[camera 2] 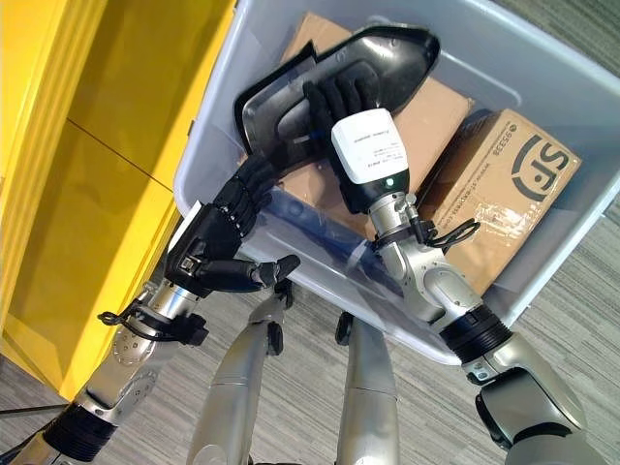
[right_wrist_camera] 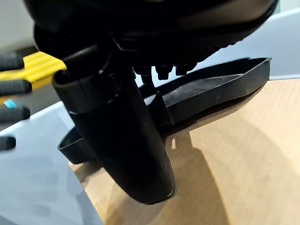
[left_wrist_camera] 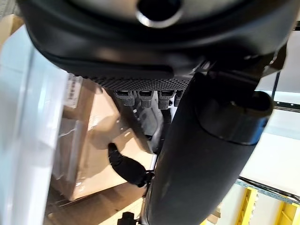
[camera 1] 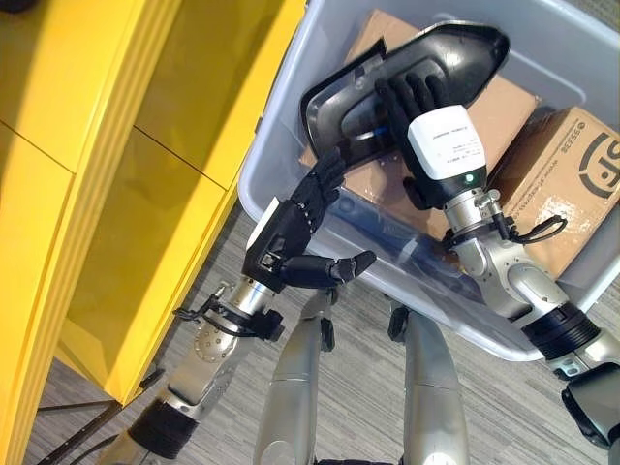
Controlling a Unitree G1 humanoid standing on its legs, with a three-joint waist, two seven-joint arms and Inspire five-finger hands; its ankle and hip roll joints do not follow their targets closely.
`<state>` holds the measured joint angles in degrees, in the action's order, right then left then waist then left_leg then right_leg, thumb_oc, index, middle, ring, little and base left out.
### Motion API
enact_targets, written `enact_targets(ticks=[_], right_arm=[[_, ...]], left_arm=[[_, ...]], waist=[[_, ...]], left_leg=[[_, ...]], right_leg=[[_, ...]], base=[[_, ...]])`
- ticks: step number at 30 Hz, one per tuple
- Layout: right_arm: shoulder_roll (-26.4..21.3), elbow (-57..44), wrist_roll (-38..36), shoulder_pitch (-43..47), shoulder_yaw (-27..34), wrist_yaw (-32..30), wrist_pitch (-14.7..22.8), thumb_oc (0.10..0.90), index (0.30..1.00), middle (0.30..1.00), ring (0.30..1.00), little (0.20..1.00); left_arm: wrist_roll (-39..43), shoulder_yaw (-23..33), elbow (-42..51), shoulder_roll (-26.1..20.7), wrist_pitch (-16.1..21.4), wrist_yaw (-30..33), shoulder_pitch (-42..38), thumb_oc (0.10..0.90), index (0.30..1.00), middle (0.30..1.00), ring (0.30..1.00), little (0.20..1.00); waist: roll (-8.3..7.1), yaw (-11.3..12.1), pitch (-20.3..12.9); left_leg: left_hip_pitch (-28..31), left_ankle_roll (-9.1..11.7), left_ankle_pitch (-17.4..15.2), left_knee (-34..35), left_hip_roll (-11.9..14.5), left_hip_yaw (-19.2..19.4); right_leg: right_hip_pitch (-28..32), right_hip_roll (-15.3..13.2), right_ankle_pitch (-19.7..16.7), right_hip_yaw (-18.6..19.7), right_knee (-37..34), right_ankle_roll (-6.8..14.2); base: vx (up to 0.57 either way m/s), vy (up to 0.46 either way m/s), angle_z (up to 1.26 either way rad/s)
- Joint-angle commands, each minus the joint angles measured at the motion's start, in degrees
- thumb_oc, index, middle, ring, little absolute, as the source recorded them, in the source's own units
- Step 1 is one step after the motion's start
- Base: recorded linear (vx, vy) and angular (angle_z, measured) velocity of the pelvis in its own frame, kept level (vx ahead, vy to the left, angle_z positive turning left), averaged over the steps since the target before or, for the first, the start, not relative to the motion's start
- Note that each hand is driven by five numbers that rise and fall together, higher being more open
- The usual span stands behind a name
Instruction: Move parts from the plastic box to the shelf.
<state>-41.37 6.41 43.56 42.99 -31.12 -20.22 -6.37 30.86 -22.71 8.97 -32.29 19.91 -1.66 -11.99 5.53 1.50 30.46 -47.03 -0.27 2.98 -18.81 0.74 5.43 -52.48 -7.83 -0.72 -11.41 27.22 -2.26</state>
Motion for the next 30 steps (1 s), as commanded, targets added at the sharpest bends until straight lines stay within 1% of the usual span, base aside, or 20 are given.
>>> enact_targets(ticks=[1, 2, 3, 4, 5, 6, 7, 11, 15, 17, 20, 22, 24, 26, 30], right_arm=[[-1.8, -6.2, 1.9, 4.4, -1.6, -2.0, 2.8, 0.9, 1.0, 1.0, 1.0, 1.0], [-2.1, -5.4, 1.5, 4.4, -2.2, -2.6, 2.5, 0.9, 1.0, 1.0, 1.0, 1.0], [-2.1, -4.7, 0.9, 3.9, -3.0, -2.8, 2.3, 0.9, 1.0, 1.0, 1.0, 1.0], [-2.1, -4.0, 0.9, 4.3, -3.6, -3.0, 2.0, 0.9, 1.0, 1.0, 1.0, 1.0], [-2.0, -3.5, 0.7, 4.5, -3.7, -3.1, 1.8, 0.9, 1.0, 1.0, 1.0, 1.0], [-2.1, -3.4, 0.5, 5.3, -3.5, -3.1, 1.7, 0.9, 1.0, 1.0, 1.0, 1.0], [-1.7, -2.0, 0.5, 5.2, -3.7, -3.4, 1.5, 0.9, 1.0, 1.0, 1.0, 1.0], [-1.7, 0.6, 0.6, 7.6, -4.7, -2.0, 1.4, 0.9, 1.0, 1.0, 1.0, 1.0], [-2.1, 1.6, -0.5, 9.1, -5.3, 0.3, -0.4, 0.9, 1.0, 1.0, 1.0, 1.0], [-2.5, 2.7, 0.5, 10.2, -6.0, 0.9, -0.5, 0.9, 1.0, 1.0, 1.0, 1.0], [-2.7, 3.1, -1.5, 11.1, -6.8, 2.7, -2.6, 0.9, 1.0, 1.0, 1.0, 1.0], [-2.7, 3.3, -2.3, 11.1, -7.1, 3.5, -4.0, 0.9, 1.0, 1.0, 1.0, 1.0], [-2.4, 3.7, -3.4, 11.1, -6.9, 4.6, -4.6, 0.9, 1.0, 1.0, 1.0, 1.0], [-2.3, 4.1, -3.4, 11.1, -7.1, 5.9, -6.1, 0.9, 1.0, 1.0, 1.0, 1.0], [-1.4, 5.1, -4.5, 11.3, -7.3, 4.8, -6.8, 0.9, 1.0, 1.0, 1.0, 1.0]], left_arm=[[-1.2, 0.4, 8.5, 0.8, 3.9, -2.5, 1.4, 0.9, 1.0, 1.0, 1.0, 1.0], [-0.9, 0.3, 8.4, 0.5, 4.2, -2.3, 1.6, 0.9, 1.0, 1.0, 1.0, 1.0], [-0.3, -0.2, 8.2, 0.4, 4.5, -2.0, 2.3, 0.9, 1.0, 1.0, 1.0, 1.0], [0.2, -0.2, 7.9, 0.3, 4.8, -1.8, 2.2, 0.9, 1.0, 1.0, 1.0, 1.0], [0.3, -0.1, 7.8, 0.2, 4.9, -1.9, 2.0, 0.9, 1.0, 1.0, 1.0, 1.0], [0.2, 0.3, 7.9, 0.1, 5.0, -1.8, 1.3, 0.9, 1.0, 1.0, 1.0, 1.0], [0.2, -0.3, 7.7, -0.2, 5.3, -1.6, 1.8, 0.9, 1.0, 1.0, 1.0, 1.0], [0.4, -0.3, 7.7, 0.1, 6.6, -1.7, 1.0, 0.9, 1.0, 1.0, 1.0, 1.0], [0.5, 0.4, 8.2, 0.1, 5.8, -2.0, 0.9, 0.9, 1.0, 1.0, 1.0, 1.0], [1.0, 0.6, 8.4, -0.1, 6.0, -2.7, 0.9, 0.9, 1.0, 1.0, 1.0, 1.0], [1.1, 0.9, 9.1, -0.5, 6.3, -3.2, 1.1, 0.9, 1.0, 1.0, 1.0, 1.0], [1.1, 1.3, 9.3, -0.5, 6.6, -3.6, 1.3, 0.9, 1.0, 1.0, 1.0, 1.0], [1.5, 1.5, 9.1, -0.5, 7.1, -3.6, 1.2, 0.9, 1.0, 1.0, 1.0, 1.0], [2.2, 1.8, 9.3, -0.5, 7.5, -3.8, 1.2, 0.9, 1.0, 1.0, 1.0, 1.0], [2.7, 2.4, 9.9, -0.2, 6.5, -4.7, 1.1, 0.9, 1.0, 1.0, 1.0, 1.0]], waist=[[1.31, 0.7, -0.7], [1.39, 0.8, -0.7], [1.39, 0.8, -0.7], [1.51, 0.9, -0.7], [1.61, 0.9, -0.7], [1.69, 1.1, -0.7], [1.71, 1.1, -0.7], [2.44, 1.8, -0.7], [3.13, 2.4, -0.7], [3.52, 2.8, -0.7], [3.91, 3.3, -0.7], [4.0, 3.4, -0.7], [4.04, 3.4, -0.7], [4.11, 3.6, -0.7], [4.37, 3.8, -0.7]], left_leg=[[-0.7, 0.1, -5.5, -2.6, -1.2, 0.1], [-1.2, 0.0, -5.7, -3.1, -1.1, 0.1], [-0.1, 0.3, -7.4, -4.1, -1.3, -0.4], [-0.7, 0.1, -7.7, -4.9, -1.4, -0.3], [-1.1, 0.0, -7.9, -5.5, -1.4, -0.3], [-2.8, -0.4, -6.6, -5.3, -1.2, 0.1], [-2.0, -0.2, -8.6, -6.8, -1.6, -0.5], [-3.8, -0.8, -9.0, -8.4, -2.0, -0.5], [-5.8, -1.2, -9.4, -9.9, -2.3, -0.6], [-7.1, -1.4, -9.8, -11.0, -2.4, -0.7], [-9.1, -1.7, -10.3, -12.7, -2.5, -0.6], [-10.0, -1.9, -10.6, -13.4, -2.5, -0.7], [-10.9, -2.1, -10.9, -14.1, -2.5, -0.7], [-11.8, -2.2, -11.2, -14.8, -2.5, -0.7], [-13.7, -2.4, -11.8, -16.4, -2.5, -0.8]], right_leg=[[2.8, 4.4, 11.2, 3.9, 4.7, 0.5], [2.3, 4.3, 11.4, 4.0, 5.1, 0.4], [3.4, 4.2, 12.9, 4.6, 6.0, 0.8], [2.8, 4.1, 13.2, 4.6, 6.7, 0.8], [2.3, 4.0, 13.3, 4.7, 7.3, 0.8], [0.7, 3.9, 12.1, 4.1, 7.0, 0.4], [1.6, 3.7, 13.9, 4.7, 8.5, 0.7], [-0.4, 3.4, 14.7, 4.8, 11.1, 0.5], [-2.5, 2.8, 15.5, 4.9, 13.5, 0.4], [-3.7, 2.4, 15.9, 4.8, 14.7, 0.3], [-5.6, 1.9, 16.2, 4.6, 16.4, 0.4], [-6.5, 1.8, 16.4, 4.6, 17.1, 0.3], [-7.4, 1.8, 16.6, 4.7, 17.9, 0.2], [-8.2, 1.7, 16.8, 4.9, 18.6, 0.2], [-10.0, 1.6, 17.3, 5.2, 20.2, 0.2]], base=[[0.0, 0.0, 0.0], [0.04, -0.008, 0.01], [0.04, 0.0, 0.01], [0.05, 0.005, 0.03], [-0.06, 0.007, 0.03], [0.0, 0.0, 0.0], [0.0, 0.0, 0.0], [0.01, -0.003, 0.04], [0.0, 0.003, 0.02], [0.0, 0.0, 0.0], [0.02, -0.01, 0.06], [0.02, -0.01, 0.07], [0.01, -0.004, 0.02], [0.04, -0.021, 0.0], [0.04, -0.024, 0.03]])
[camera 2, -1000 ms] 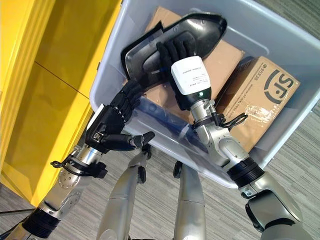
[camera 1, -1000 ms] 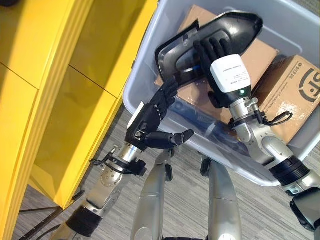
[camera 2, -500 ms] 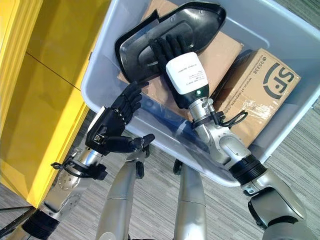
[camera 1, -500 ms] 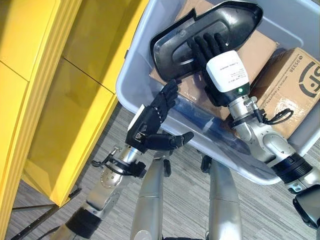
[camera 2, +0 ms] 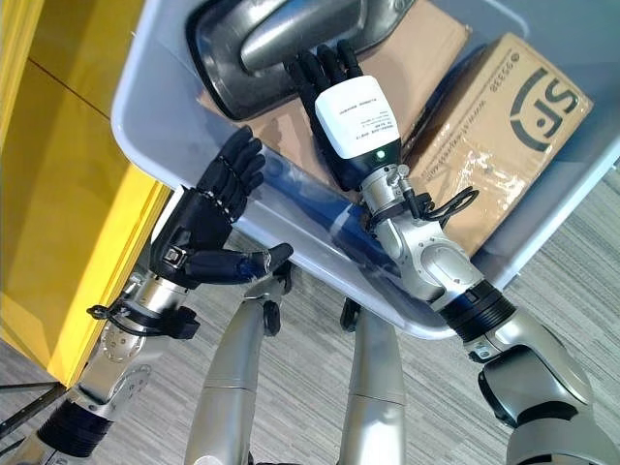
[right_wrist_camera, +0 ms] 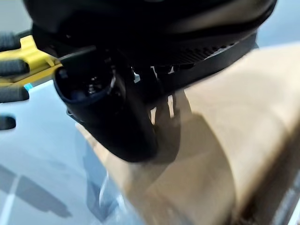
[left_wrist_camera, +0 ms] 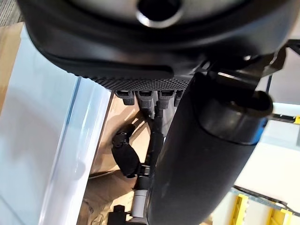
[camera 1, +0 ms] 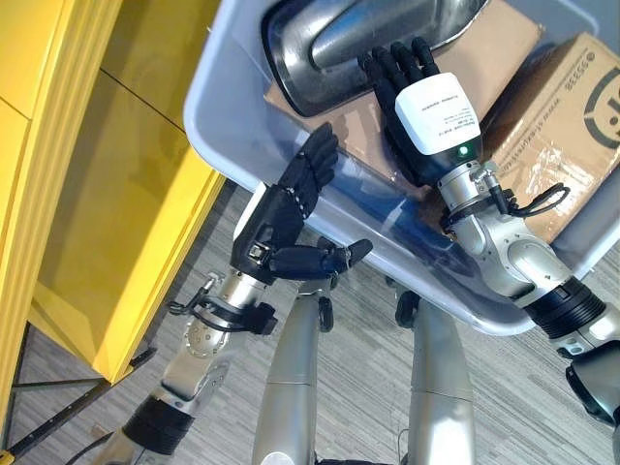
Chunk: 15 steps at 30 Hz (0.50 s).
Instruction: Move parts from the plastic box to the shelf.
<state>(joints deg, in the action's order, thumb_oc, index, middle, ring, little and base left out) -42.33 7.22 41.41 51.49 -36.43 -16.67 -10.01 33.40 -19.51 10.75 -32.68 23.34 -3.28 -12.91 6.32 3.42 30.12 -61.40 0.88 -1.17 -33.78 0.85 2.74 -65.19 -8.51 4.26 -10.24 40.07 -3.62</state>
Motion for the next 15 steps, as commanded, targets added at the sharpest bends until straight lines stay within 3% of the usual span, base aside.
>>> enact_targets(ticks=[1, 5, 9, 15], right_arm=[[-0.3, 4.3, -2.1, 2.8, -1.9, 1.1, -3.3, 0.9, 1.0, 1.0, 1.0, 1.0], [-0.2, 4.6, -3.4, 2.9, -1.9, 0.5, -3.1, 0.9, 1.0, 1.0, 1.0, 1.0], [0.0, 4.3, -5.6, 1.8, -1.5, 2.2, -5.6, 0.9, 1.0, 1.0, 1.0, 1.0], [-0.5, 4.5, -3.6, 1.1, -0.9, 2.9, -7.0, 0.9, 1.0, 1.0, 1.0, 1.0]], left_arm=[[0.1, -0.9, 8.1, 0.3, 2.7, -3.0, 2.0, 0.9, 1.0, 1.0, 1.0, 1.0], [-0.5, -0.9, 7.9, 0.6, 3.0, -1.7, 2.0, 0.9, 1.0, 1.0, 1.0, 1.0], [-1.0, -0.2, 7.8, 0.6, 2.9, -1.4, 2.4, 0.9, 1.0, 1.0, 1.0, 1.0], [-0.7, 0.5, 8.5, 0.3, 2.1, -2.0, 2.9, 0.9, 1.0, 1.0, 1.0, 1.0]], waist=[[3.59, 1.9, -0.3], [3.7, 1.9, -0.3], [3.52, 1.8, -0.3], [3.58, 1.8, -0.3]], left_leg=[[0.5, -3.5, -7.8, -1.6, -2.6, 1.8], [-1.0, -3.8, -8.6, -3.1, -2.7, 1.7], [-2.0, -3.8, -9.1, -4.3, -2.5, 1.7], [-2.5, -3.7, -8.9, -4.5, -2.7, 1.3]], right_leg=[[2.6, 2.3, 12.3, 4.1, 7.5, 1.6], [1.1, 2.1, 12.4, 4.4, 8.6, 1.7], [0.3, 2.3, 13.0, 4.7, 9.9, 1.4], [0.0, 2.6, 13.0, 4.9, 10.2, 1.4]], base=[[0.02, -0.021, 0.08], [0.04, -0.014, 0.02], [0.05, -0.015, 0.0], [0.03, -0.018, 0.04]])
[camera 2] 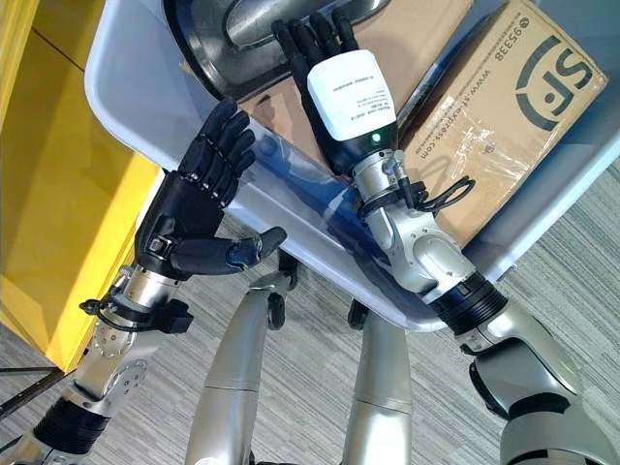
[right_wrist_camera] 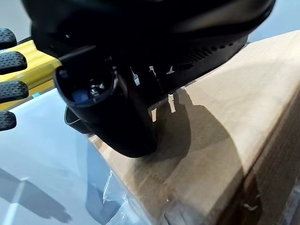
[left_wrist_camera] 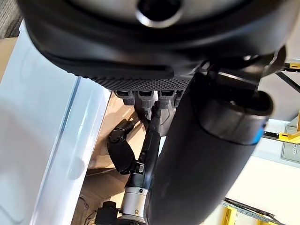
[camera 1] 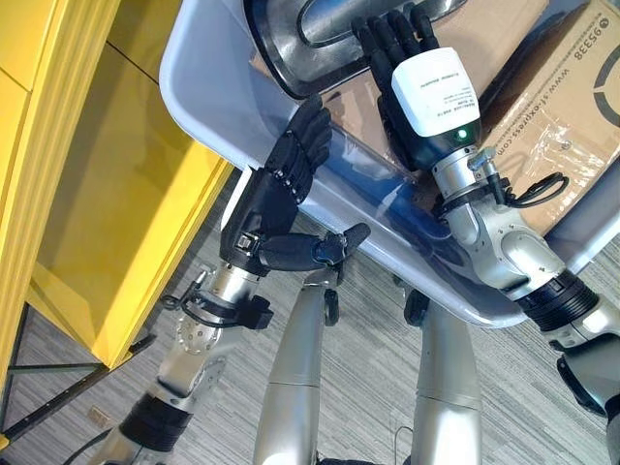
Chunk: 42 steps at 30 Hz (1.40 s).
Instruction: Move parts from the plastic box to the shelf.
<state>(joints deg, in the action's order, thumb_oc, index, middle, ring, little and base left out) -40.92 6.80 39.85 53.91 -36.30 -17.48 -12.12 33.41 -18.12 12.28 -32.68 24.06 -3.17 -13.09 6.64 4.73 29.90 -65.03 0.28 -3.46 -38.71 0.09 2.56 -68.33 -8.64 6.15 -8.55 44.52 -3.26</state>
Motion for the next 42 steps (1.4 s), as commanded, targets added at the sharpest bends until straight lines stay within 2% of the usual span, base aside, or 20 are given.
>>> enact_targets(ticks=[1, 6, 10, 12, 16, 17, 19, 20, 25, 30, 32, 37, 42], right_arm=[[-2.0, 4.9, -2.2, -1.2, -1.1, 4.5, -5.8, 0.9, 1.0, 1.0, 1.0, 1.0], [-2.7, 5.3, 2.2, 0.6, -1.6, 3.8, -6.1, 0.9, 1.0, 1.0, 1.0, 1.0], [-3.1, 5.4, 3.0, 2.1, -2.4, 6.0, -6.4, 0.9, 1.0, 1.0, 1.0, 1.0], [-3.3, 5.9, 3.9, 3.4, -3.6, 7.5, -7.8, 0.9, 1.0, 1.0, 1.0, 1.0], [-3.3, 9.7, 2.4, 7.1, -5.4, 8.4, -8.4, 0.9, 1.0, 1.0, 1.0, 1.0], [-3.3, 11.0, 2.4, 8.8, -6.1, 11.1, -8.3, 0.9, 1.0, 1.0, 1.0, 1.0], [-4.0, 11.1, 1.8, 9.7, -6.9, 11.8, -9.6, 0.618, 0.605, 0.605, 0.605, 0.605], [-3.9, 12.2, -0.6, 11.0, -7.5, 12.9, -11.6, 0.4, 0.3, 0.3, 0.3, 0.3], [-2.9, 19.1, -5.4, 14.4, -8.6, 8.7, -13.3, 0.4, 0.3, 0.3, 0.3, 0.3], [-3.1, 28.2, -8.6, 17.7, -8.7, 3.2, -8.9, 0.4, 0.3, 0.3, 0.3, 0.3], [-3.6, 30.7, -8.9, 17.6, -8.4, 2.1, -6.7, 0.4, 0.3, 0.3, 0.3, 0.3], [-4.5, 36.5, -12.3, 19.6, -11.0, -0.3, -4.2, 0.4, 0.3, 0.3, 0.3, 0.3], [-5.3, 38.2, -11.2, 19.6, -11.6, -0.1, -2.7, 0.4, 0.3, 0.3, 0.3, 0.3]], left_arm=[[-0.7, -0.8, 6.8, 0.2, 1.4, -2.1, 3.1, 0.9, 1.0, 1.0, 1.0, 1.0], [-0.7, -0.7, 6.6, 0.0, 1.6, -3.0, 3.2, 0.9, 1.0, 1.0, 1.0, 1.0], [-0.8, -0.7, 6.9, -0.2, 1.1, -2.8, 3.2, 0.9, 1.0, 1.0, 1.0, 1.0], [-0.7, -0.8, 6.7, -0.3, 0.9, -2.8, 3.0, 0.9, 1.0, 1.0, 1.0, 1.0], [-0.6, -0.9, 6.6, -0.4, 0.6, -3.7, 2.7, 0.9, 1.0, 1.0, 1.0, 1.0], [-0.7, -1.0, 6.6, -0.5, 0.4, -3.8, 2.6, 0.9, 1.0, 1.0, 1.0, 1.0], [0.1, -0.7, 6.6, -0.8, 0.4, -4.5, 2.8, 0.9, 1.0, 1.0, 1.0, 1.0], [-0.3, -0.8, 6.8, -0.9, -0.1, -4.5, 2.6, 0.9, 1.0, 1.0, 1.0, 1.0], [-0.9, -2.2, 6.0, -0.8, 0.0, -3.9, 2.1, 0.9, 1.0, 1.0, 1.0, 1.0], [-1.2, -3.2, 5.5, -0.2, 0.9, -4.2, 1.4, 0.9, 1.0, 1.0, 1.0, 1.0], [-5.1, -3.6, 5.8, -0.4, 1.3, -4.0, 1.1, 0.9, 1.0, 1.0, 1.0, 1.0], [-3.4, -4.6, 4.6, -1.3, 2.8, -2.1, -0.6, 0.9, 1.0, 1.0, 1.0, 1.0], [-4.1, -4.7, 4.7, -1.9, 2.9, -2.6, -0.4, 0.9, 1.0, 1.0, 1.0, 1.0]], waist=[[3.25, 0.6, -0.1], [3.32, 0.8, -0.1], [3.47, 1.2, -0.1], [3.51, 1.4, -0.1], [3.89, 2.2, -0.1], [3.97, 2.5, -0.1], [4.02, 2.8, -0.1], [4.05, 3.0, -0.1], [4.43, 3.6, -0.1], [5.48, 4.3, -0.1], [5.77, 4.3, -0.1], [6.32, 4.2, -0.1], [6.64, 4.1, -0.1]], left_leg=[[1.1, -3.1, -6.5, 0.4, -2.0, 1.4], [1.3, -3.0, -6.1, 0.8, -2.1, 1.2], [1.5, -3.1, -6.0, 1.0, -2.3, 1.0], [1.9, -3.1, -5.9, 1.2, -2.3, 0.9], [1.8, -3.1, -5.7, 1.2, -2.5, 0.6], [1.8, -3.0, -5.7, 1.2, -2.7, 0.4], [1.9, -3.0, -5.6, 1.3, -2.9, 0.3], [1.8, -3.0, -5.6, 1.2, -3.0, 0.1], [1.5, -3.1, -5.7, 0.7, -3.2, -0.1], [1.9, -3.0, -5.4, 1.4, -3.5, -0.3], [2.1, -2.9, -5.4, 1.6, -3.6, -0.3], [1.6, -2.7, -5.5, 1.4, -3.4, 0.0], [2.1, -2.5, -5.2, 2.0, -3.2, 0.2]], right_leg=[[3.1, 2.8, 11.1, 3.1, 5.7, 1.1], [3.4, 2.9, 10.9, 3.0, 5.5, 1.1], [3.6, 2.7, 10.9, 2.9, 5.6, 1.1], [3.9, 2.6, 11.0, 2.8, 5.7, 1.2], [4.0, 2.3, 11.2, 2.4, 6.0, 1.1], [4.0, 2.2, 11.2, 2.2, 6.0, 1.1], [4.1, 2.2, 11.2, 2.0, 6.1, 1.1], [4.1, 2.1, 11.3, 1.9, 6.2, 1.2], [3.8, 1.8, 11.5, 1.6, 6.9, 0.9], [4.1, 1.5, 11.6, 1.2, 6.6, 0.9], [4.2, 1.4, 11.6, 1.2, 6.4, 0.9], [3.6, 1.3, 11.7, 1.3, 6.3, 0.8], [3.9, 1.2, 11.4, 1.2, 5.5, 0.9]], base=[[0.02, -0.014, 0.03], [0.0, 0.0, 0.0], [0.0, 0.0, 0.0], [0.0, 0.0, 0.0], [0.0, -0.008, 0.0], [0.0, 0.0, 0.0], [0.0, -0.018, 0.01], [0.0, -0.036, 0.02], [0.0, -0.011, 0.04], [-0.01, 0.009, 0.03], [-0.02, 0.005, 0.1], [-0.01, -0.004, 0.08], [-0.02, -0.007, 0.03]])
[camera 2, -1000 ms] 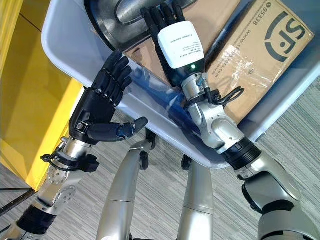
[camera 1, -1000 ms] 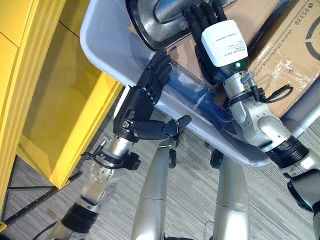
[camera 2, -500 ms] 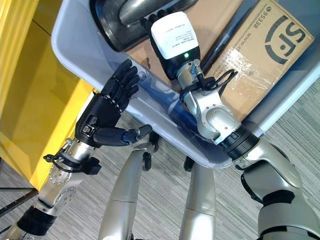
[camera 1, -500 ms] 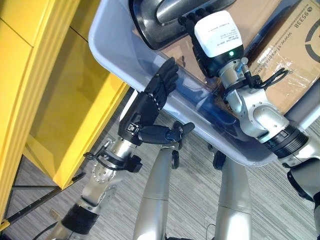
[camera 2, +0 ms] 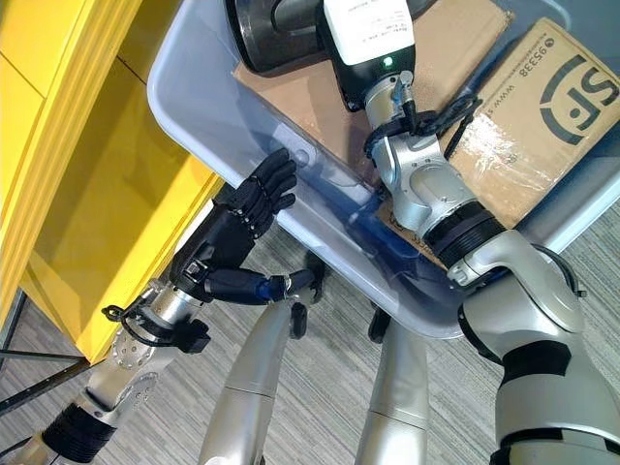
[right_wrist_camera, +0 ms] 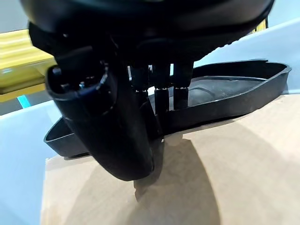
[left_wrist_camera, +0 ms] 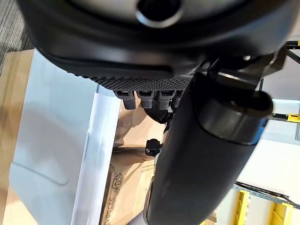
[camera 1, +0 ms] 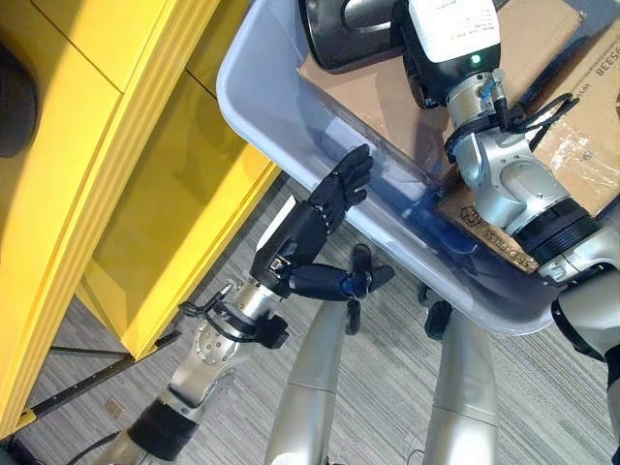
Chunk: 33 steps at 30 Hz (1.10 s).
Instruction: Move parts from the plastic box to the shelf.
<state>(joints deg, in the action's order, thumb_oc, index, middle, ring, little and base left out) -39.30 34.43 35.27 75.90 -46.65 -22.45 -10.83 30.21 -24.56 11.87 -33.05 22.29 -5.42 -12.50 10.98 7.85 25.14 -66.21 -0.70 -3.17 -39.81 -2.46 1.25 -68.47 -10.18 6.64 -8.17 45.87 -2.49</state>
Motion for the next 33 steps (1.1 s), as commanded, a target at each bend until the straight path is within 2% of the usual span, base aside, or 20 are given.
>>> enact_targets(ticks=[1, 6, 7, 13, 16, 17, 18, 19, 20, 21, 22, 27, 33], right_arm=[[-7.1, 10.6, -7.2, -2.5, -1.6, 4.5, -4.1, 0.4, 0.3, 0.3, 0.3, 0.3], [-7.5, 11.7, -8.9, -2.9, -1.4, 2.1, -2.4, 0.4, 0.3, 0.3, 0.3, 0.3], [-7.3, 12.1, -8.2, -3.0, -0.7, 1.8, -0.5, 0.4, 0.3, 0.3, 0.3, 0.3], [-8.0, 6.9, -9.3, -5.4, 1.1, 0.1, 3.8, 0.4, 0.3, 0.3, 0.3, 0.3], [-9.1, -1.3, -9.3, -9.5, 4.1, 0.1, 4.8, 0.4, 0.3, 0.3, 0.3, 0.3], [-9.8, -4.6, -9.5, -10.2, 5.6, 0.2, 5.5, 0.4, 0.3, 0.3, 0.3, 0.3], [-9.8, -12.9, -11.1, -17.1, 8.7, 1.3, 7.6, 0.4, 0.3, 0.3, 0.3, 0.3], [-9.9, -14.4, -11.3, -17.3, 9.4, 1.3, 7.8, 0.4, 0.3, 0.3, 0.3, 0.3], [-9.0, -19.8, -12.1, -22.0, 11.0, 0.8, 8.6, 0.4, 0.3, 0.3, 0.3, 0.3], [-8.0, -28.4, -11.7, -28.6, 14.3, 0.0, 10.8, 0.4, 0.3, 0.3, 0.3, 0.3], [-8.0, -30.7, -11.3, -29.3, 15.3, -0.1, 10.8, 0.4, 0.3, 0.3, 0.3, 0.3], [-7.2, -39.8, -9.4, -36.8, 19.6, -2.3, 12.3, 0.4, 0.3, 0.3, 0.3, 0.3], [-8.0, -42.0, -9.1, -40.1, 21.1, -1.0, 11.0, 0.4, 0.3, 0.3, 0.3, 0.3]], left_arm=[[-0.8, 1.7, 5.0, -1.7, 5.1, -0.4, -0.9, 0.9, 1.0, 1.0, 1.0, 1.0], [0.5, 1.8, 5.0, -2.2, 6.0, -0.5, -0.6, 0.9, 1.0, 1.0, 1.0, 1.0], [0.4, 1.8, 5.2, -2.4, 5.8, -0.4, -0.9, 0.9, 1.0, 1.0, 1.0, 1.0], [0.9, 2.7, 5.7, -2.5, 5.7, -0.7, 0.4, 0.9, 1.0, 1.0, 1.0, 1.0], [0.4, 3.8, 6.2, -2.6, 5.7, -0.9, 1.6, 0.9, 1.0, 1.0, 1.0, 1.0], [1.0, 4.8, 6.5, -2.8, 5.1, -1.3, 1.3, 0.9, 1.0, 1.0, 1.0, 1.0], [1.9, 5.2, 6.9, -2.6, 4.0, -2.0, 3.4, 0.9, 1.0, 1.0, 1.0, 1.0], [1.8, 5.8, 7.0, -2.7, 4.0, -1.9, 2.9, 0.9, 1.0, 1.0, 1.0, 1.0], [0.9, 5.8, 7.0, -2.6, 4.3, -1.1, 4.5, 0.9, 1.0, 1.0, 1.0, 1.0], [0.4, 6.8, 7.3, -2.5, 4.4, -0.5, 5.6, 0.9, 1.0, 1.0, 1.0, 1.0], [0.2, 7.4, 7.5, -2.6, 4.3, -0.1, 5.1, 0.9, 1.0, 1.0, 1.0, 1.0], [-1.3, 8.1, 7.4, -2.5, 4.1, 1.5, 5.1, 0.9, 1.0, 1.0, 1.0, 1.0], [-1.7, 8.4, 7.1, -2.8, 4.3, 1.8, 4.8, 0.9, 1.0, 1.0, 1.0, 1.0]], waist=[[2.33, 1.0, 4.7], [2.45, 0.9, 4.7], [2.42, 0.7, 4.7], [1.65, -0.1, 4.7], [0.64, -1.3, 4.7], [0.28, -1.5, 4.7], [-0.92, -2.9, 4.7], [-1.1, -3.0, 4.7], [-2.01, -3.9, 4.7], [-3.31, -5.4, 4.7], [-3.49, -5.7, 4.7], [-5.13, -8.1, 4.7], [-6.34, -9.3, 4.7]], left_leg=[[3.5, -1.4, -5.4, 3.4, -0.6, 1.5], [4.0, -1.5, -5.2, 3.9, -0.5, 1.5], [4.6, -1.4, -4.9, 4.6, -0.6, 1.4], [7.3, -1.2, -3.9, 7.1, -0.3, 1.1], [9.0, -1.1, -3.3, 8.7, -0.2, 1.0], [7.9, -1.5, -1.4, 9.9, 0.1, 1.3], [11.4, -0.9, -2.3, 11.0, 0.1, 1.2], [10.0, -1.2, -0.8, 11.6, 0.3, 1.6], [13.0, -0.8, -1.9, 12.3, 0.4, 1.8], [15.7, -0.6, -1.4, 14.3, 0.7, 2.6], [14.7, -0.9, 0.1, 15.1, 1.0, 3.2], [20.0, -0.2, 1.4, 19.4, 1.6, 4.3], [25.0, 0.3, 2.1, 22.5, 2.0, 4.8]], right_leg=[[4.1, 2.8, 10.8, 0.8, 3.8, 0.1], [4.6, 3.1, 10.6, 1.0, 3.0, 0.0], [5.1, 3.3, 10.3, 1.0, 2.1, 0.1], [7.6, 4.3, 9.0, 1.3, -1.3, 0.3], [9.3, 5.3, 8.2, 1.8, -3.6, 0.4], [8.1, 5.6, 6.2, 1.2, -5.1, 0.0], [11.5, 6.7, 6.6, 2.3, -7.0, 0.6], [10.2, 6.7, 5.1, 1.8, -7.8, 0.3], [13.2, 7.2, 5.7, 2.4, -8.9, 0.7], [15.6, 7.9, 5.1, 2.8, -11.0, 0.9], [14.5, 8.0, 3.5, 2.4, -11.9, 0.6], [19.7, 8.9, 1.6, 2.9, -17.2, 1.1], [24.9, 9.2, 0.2, 2.8, -21.8, 1.3]], base=[[-0.03, -0.009, 0.02], [0.0, 0.0, 0.0], [-0.03, -0.005, -0.01], [-0.03, -0.002, -0.01], [-0.04, 0.003, -0.01], [-0.06, 0.013, -0.17], [-0.1, 0.018, -0.23], [0.0, 0.021, -0.33], [-0.05, 0.057, -0.27], [-0.05, 0.057, -0.22], [-0.1, 0.052, -0.26], [-0.03, 0.023, -0.15], [-0.02, -0.011, -0.09]])
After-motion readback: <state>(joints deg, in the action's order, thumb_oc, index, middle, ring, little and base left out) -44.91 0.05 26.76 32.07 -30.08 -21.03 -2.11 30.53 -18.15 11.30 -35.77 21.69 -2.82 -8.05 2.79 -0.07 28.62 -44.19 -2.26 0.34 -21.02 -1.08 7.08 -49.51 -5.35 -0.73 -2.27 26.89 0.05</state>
